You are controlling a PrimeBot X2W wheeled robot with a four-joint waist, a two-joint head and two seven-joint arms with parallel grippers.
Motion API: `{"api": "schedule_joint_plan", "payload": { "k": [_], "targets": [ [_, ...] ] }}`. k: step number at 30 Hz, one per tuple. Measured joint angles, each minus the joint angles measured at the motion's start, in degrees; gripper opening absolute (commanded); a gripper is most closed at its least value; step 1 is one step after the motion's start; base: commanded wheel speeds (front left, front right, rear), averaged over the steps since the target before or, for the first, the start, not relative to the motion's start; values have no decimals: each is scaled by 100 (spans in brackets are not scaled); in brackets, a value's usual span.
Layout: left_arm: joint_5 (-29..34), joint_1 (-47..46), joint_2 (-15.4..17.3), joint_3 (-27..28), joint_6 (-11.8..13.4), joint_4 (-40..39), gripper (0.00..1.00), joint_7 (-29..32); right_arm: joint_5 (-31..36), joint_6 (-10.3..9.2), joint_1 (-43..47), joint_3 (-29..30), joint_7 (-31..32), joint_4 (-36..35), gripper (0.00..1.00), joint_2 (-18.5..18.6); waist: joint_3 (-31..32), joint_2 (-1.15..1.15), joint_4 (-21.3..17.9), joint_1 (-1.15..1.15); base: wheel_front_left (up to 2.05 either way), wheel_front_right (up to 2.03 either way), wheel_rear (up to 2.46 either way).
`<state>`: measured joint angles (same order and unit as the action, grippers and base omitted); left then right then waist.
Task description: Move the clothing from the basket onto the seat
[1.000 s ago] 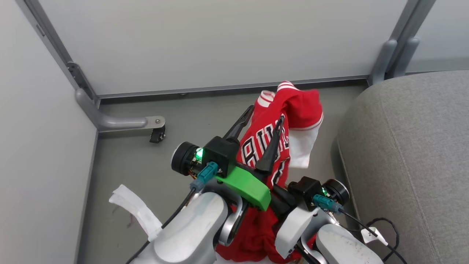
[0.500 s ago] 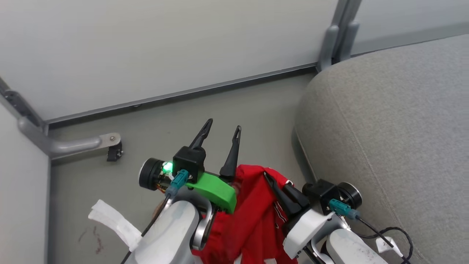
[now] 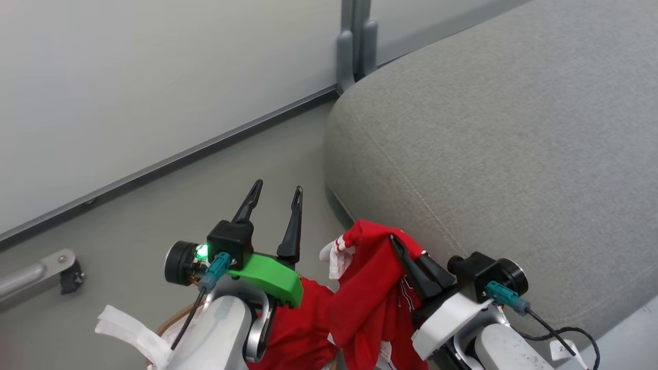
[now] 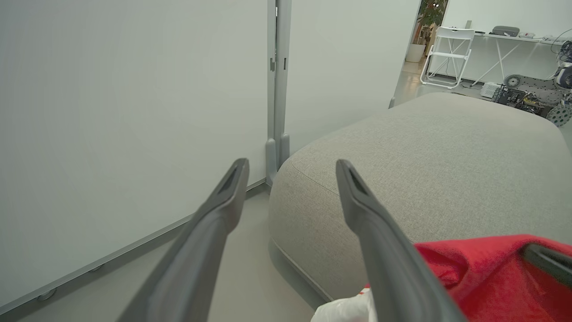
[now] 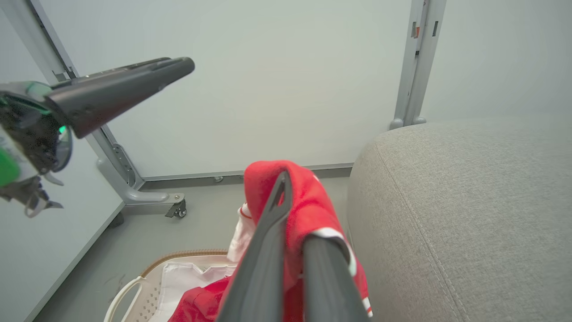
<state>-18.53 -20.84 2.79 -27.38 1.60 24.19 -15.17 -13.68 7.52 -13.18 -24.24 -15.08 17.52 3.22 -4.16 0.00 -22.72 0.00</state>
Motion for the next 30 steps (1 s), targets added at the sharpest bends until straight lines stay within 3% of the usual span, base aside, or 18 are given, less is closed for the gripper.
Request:
{"api": "schedule_joint_plan", "payload": {
  "k": [7,14,21,30],
  "targets": [
    [0,24,-7,-86,-73,-57,100,0,3,0,91,443,0,-310,0,99,-21,0,-607,0,0,0,0],
    [-44,-126,-5,-303,-116,-18,100,0,144,1,-189,758,0,-683,0,396,-253,0,-812,0,0,0,0],
    [66,-315,-7,-430,-115,-12,100,0,291,1,-1478,1013,0,-784,0,1144,-612,0,-852,0,0,0,0],
    [319,-818,-8,-646,-229,8,100,-1,522,1,-3472,1462,-2,-389,0,2011,-1270,0,-709,0,0,0,0]
  ]
}}
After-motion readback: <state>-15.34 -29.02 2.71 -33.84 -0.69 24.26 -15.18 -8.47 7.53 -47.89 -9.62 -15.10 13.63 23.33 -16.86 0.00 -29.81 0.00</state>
